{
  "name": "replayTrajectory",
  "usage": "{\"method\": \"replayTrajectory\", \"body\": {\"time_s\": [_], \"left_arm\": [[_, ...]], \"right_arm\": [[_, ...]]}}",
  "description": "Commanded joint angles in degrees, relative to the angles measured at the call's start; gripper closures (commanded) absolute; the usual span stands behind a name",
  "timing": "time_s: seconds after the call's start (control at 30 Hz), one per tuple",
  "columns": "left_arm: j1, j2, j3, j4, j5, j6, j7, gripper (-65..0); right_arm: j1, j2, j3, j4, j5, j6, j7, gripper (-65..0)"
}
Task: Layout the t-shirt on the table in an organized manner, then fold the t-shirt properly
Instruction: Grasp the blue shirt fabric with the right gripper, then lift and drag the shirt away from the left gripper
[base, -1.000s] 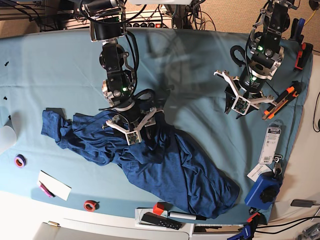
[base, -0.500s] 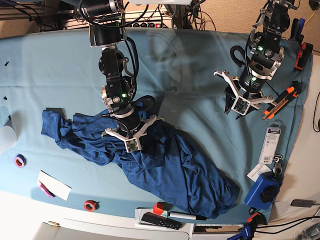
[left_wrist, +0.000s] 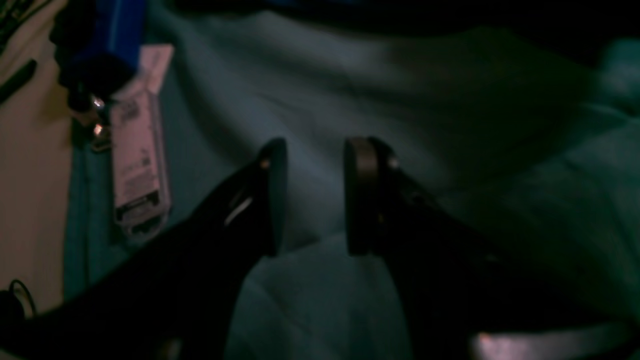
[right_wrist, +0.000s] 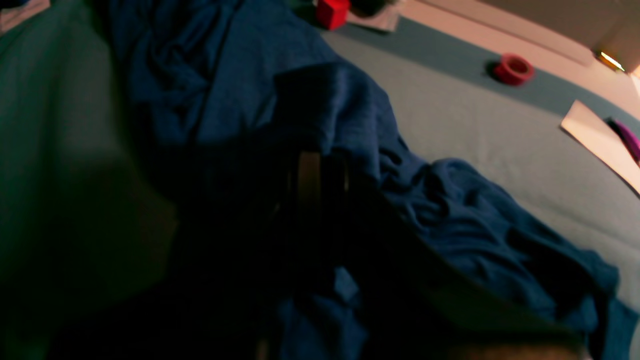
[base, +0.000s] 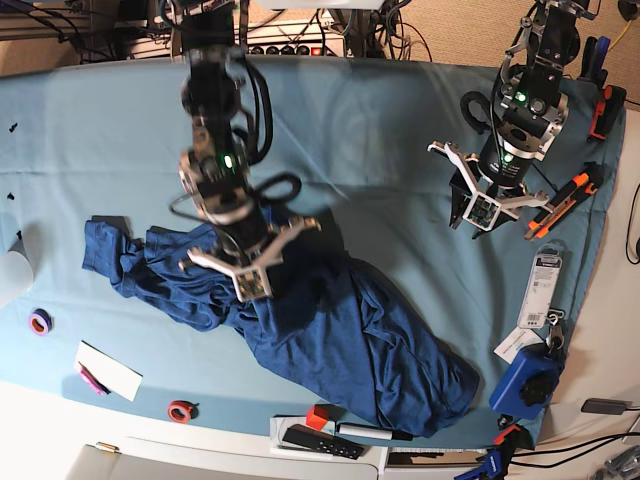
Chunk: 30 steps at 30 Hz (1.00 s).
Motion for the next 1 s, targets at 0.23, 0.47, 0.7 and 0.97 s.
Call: {"method": "replayTrajectory", "body": {"time_s": [0.23, 0.47, 0.7, 0.97], "left_arm": [[-0.5, -0.5, -0.2, 1.0, 0.2, 0.2, -1.5, -20.4], [-0.5, -0.5, -0.2, 1.0, 0.2, 0.2, -1.5, -20.4], [-0.8, -0.8, -0.2, 0.9, 0.0, 0.2, -1.3, -20.4], [-1.0, -0.8, -0.2, 0.9, 0.0, 0.2, -1.3, -20.4]], "right_arm": [[-8.8, 6.0, 0.0, 17.4, 2.6, 1.2, -10.3, 0.0], [-19.1, 13.7, 0.1, 26.2, -1.5, 1.2, -17.2, 0.0], [-26.0, 19.7, 0.1, 26.2, -11.8, 1.0, -20.7, 0.0], [-32.9, 24.9, 0.1, 26.2, -19.3, -1.3, -26.4, 0.0]]}}
